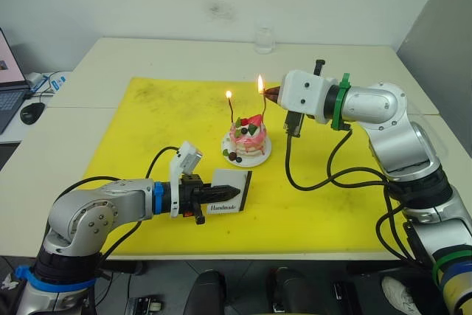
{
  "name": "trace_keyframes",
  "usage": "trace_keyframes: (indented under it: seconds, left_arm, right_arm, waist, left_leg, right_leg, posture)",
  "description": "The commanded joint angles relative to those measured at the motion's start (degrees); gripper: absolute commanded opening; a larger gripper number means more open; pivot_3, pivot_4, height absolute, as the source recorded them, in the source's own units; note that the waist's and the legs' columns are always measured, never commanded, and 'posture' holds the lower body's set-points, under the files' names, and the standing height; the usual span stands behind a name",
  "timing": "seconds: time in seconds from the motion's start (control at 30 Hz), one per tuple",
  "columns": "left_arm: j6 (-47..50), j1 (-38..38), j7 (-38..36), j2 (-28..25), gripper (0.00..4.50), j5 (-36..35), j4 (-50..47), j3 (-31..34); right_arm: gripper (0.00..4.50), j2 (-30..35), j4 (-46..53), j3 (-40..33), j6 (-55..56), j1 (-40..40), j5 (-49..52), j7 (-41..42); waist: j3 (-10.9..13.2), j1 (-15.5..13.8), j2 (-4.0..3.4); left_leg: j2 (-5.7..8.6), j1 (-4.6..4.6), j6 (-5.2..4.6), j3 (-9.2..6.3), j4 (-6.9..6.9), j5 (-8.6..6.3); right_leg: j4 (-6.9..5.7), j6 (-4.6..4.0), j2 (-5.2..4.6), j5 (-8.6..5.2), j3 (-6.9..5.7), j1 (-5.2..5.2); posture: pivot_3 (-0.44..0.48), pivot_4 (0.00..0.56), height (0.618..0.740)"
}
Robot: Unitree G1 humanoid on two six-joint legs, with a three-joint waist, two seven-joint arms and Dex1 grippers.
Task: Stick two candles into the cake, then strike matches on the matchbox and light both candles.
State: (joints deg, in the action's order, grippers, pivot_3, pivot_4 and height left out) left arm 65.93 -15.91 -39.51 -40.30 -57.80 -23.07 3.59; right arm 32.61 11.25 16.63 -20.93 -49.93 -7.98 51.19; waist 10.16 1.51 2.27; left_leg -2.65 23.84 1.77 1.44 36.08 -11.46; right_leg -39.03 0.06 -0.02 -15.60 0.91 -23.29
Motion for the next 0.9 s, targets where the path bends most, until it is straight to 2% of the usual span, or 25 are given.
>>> trace_keyframes:
  seconds: [0.03, 0.9]
  left_arm:
    - [-1.0, -0.7, -1.1, -0.3, 0.00, 0.4, -1.3, -0.4]
    - [-1.0, -0.8, -1.6, 0.3, 0.00, 1.2, -1.2, -0.7]
  right_arm:
    - [0.03, -0.3, 2.3, -2.8, -3.0, -0.2, 1.7, -0.5]
    - [0.03, 0.0, 5.6, -3.9, -9.9, 0.8, 6.1, -1.4]
  waist:
    - [0.0, 0.0, 0.00]
    - [0.0, 0.0, 0.00]
  left_leg:
    - [0.00, 0.00, 0.00, 0.00, 0.00, 0.00]
    - [0.00, 0.01, 0.00, 0.00, 0.00, 0.00]
  right_leg:
    - [0.00, 0.00, 0.00, 0.00, 0.00, 0.00]
    - [0.01, 0.01, 0.00, 0.00, 0.00, 0.00]
  posture:
    - [0.000, 0.150, 0.740]
    - [0.000, 0.150, 0.740]
